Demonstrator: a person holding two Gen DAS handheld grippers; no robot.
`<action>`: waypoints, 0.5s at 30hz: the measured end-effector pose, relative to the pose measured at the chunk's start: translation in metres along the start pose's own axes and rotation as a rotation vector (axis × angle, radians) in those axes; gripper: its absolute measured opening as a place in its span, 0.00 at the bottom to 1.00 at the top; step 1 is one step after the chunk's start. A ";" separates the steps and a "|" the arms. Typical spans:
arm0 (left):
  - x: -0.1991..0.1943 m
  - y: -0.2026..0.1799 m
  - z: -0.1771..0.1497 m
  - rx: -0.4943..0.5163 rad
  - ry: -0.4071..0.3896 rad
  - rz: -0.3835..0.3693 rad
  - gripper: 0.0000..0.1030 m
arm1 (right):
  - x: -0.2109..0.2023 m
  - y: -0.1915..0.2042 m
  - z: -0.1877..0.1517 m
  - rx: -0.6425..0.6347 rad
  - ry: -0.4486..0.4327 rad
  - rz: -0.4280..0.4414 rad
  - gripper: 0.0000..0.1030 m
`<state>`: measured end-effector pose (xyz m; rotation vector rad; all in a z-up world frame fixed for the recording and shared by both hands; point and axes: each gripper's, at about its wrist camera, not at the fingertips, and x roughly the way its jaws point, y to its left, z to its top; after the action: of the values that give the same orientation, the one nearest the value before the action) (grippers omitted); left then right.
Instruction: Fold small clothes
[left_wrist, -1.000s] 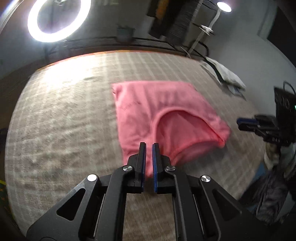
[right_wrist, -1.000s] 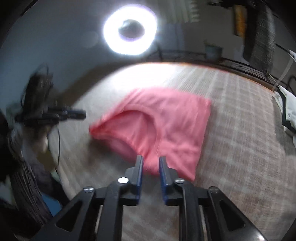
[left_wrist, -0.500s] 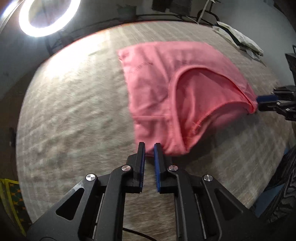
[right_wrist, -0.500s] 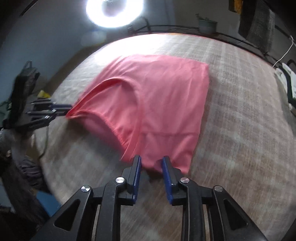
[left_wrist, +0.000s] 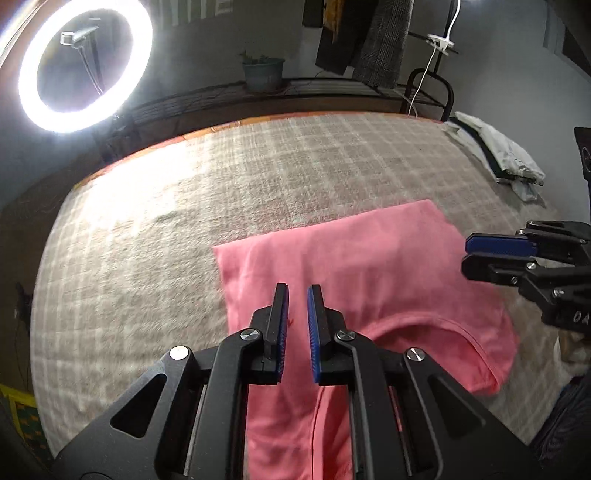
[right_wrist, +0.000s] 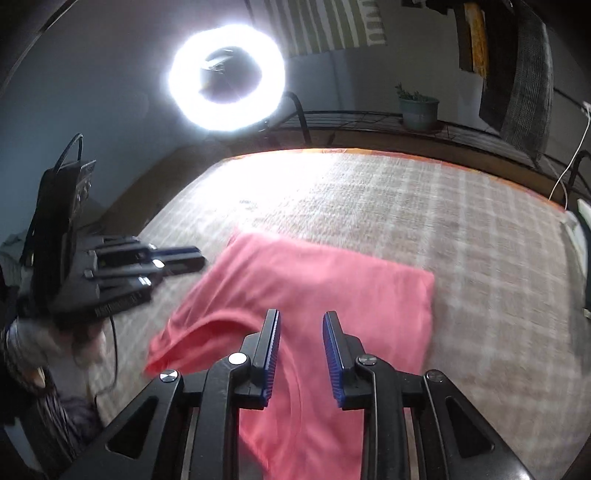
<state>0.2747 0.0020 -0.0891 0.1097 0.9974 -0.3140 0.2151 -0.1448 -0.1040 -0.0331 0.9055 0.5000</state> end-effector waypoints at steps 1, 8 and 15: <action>0.010 0.001 0.000 0.001 0.014 0.012 0.08 | 0.007 -0.002 0.003 0.015 0.006 0.001 0.23; 0.047 0.021 -0.014 -0.027 0.070 0.048 0.26 | 0.055 -0.023 -0.001 0.074 0.118 -0.048 0.24; 0.015 0.048 0.005 -0.138 -0.027 0.059 0.30 | 0.027 -0.045 0.006 0.128 0.062 0.018 0.25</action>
<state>0.3009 0.0433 -0.1022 0.0099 0.9847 -0.1919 0.2523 -0.1724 -0.1289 0.0767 0.9980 0.4585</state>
